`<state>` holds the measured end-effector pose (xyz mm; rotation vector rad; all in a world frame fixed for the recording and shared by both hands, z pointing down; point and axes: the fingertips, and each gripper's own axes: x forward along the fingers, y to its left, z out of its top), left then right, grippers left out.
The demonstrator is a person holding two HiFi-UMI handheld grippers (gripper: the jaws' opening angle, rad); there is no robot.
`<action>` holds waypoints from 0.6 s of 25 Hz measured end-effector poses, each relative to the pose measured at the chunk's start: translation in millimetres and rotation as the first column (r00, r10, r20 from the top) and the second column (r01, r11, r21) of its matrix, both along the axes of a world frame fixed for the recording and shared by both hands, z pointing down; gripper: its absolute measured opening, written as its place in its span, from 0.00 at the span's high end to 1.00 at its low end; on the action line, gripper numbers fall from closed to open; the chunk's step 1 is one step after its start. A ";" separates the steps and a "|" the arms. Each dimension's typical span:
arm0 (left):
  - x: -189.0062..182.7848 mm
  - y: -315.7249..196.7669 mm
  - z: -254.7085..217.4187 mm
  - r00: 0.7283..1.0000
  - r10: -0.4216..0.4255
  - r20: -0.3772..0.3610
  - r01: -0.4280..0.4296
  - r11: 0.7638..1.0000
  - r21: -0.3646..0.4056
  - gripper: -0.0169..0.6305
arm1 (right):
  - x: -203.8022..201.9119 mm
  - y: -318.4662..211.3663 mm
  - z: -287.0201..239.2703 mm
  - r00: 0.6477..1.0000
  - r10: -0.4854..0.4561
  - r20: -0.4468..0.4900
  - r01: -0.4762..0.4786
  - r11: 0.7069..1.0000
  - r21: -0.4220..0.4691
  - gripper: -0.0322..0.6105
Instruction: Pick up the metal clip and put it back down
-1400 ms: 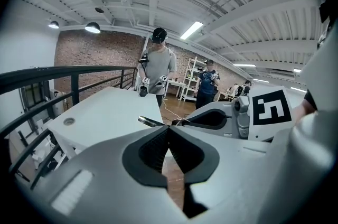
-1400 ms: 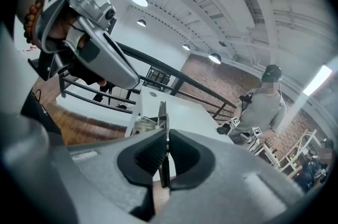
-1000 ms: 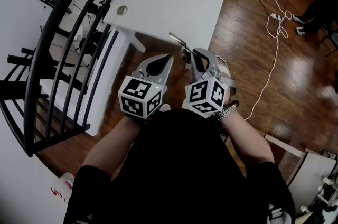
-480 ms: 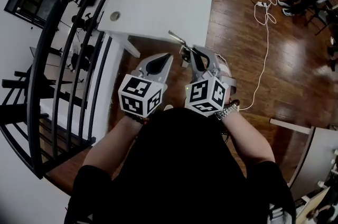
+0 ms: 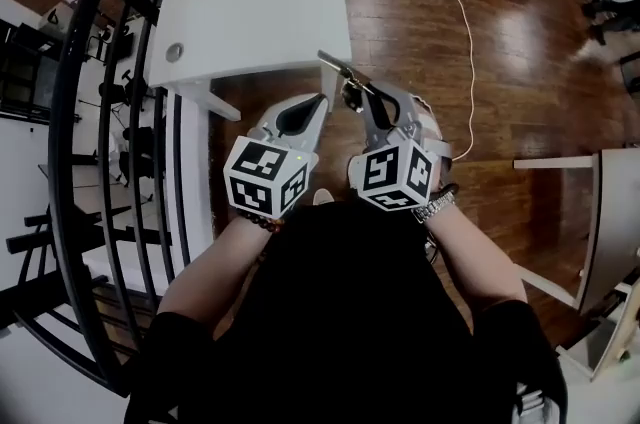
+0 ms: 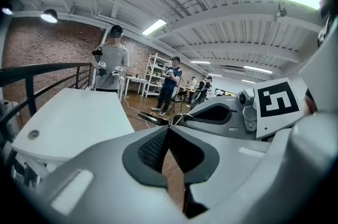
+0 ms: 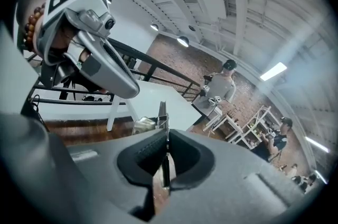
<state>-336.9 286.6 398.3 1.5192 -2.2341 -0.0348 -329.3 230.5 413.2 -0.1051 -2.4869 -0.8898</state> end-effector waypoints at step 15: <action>85.0 -77.9 -13.1 0.945 0.326 0.002 -0.326 0.944 0.044 0.95 | 107.6 -71.5 -13.6 0.946 0.324 -0.004 -0.323 0.946 0.031 0.95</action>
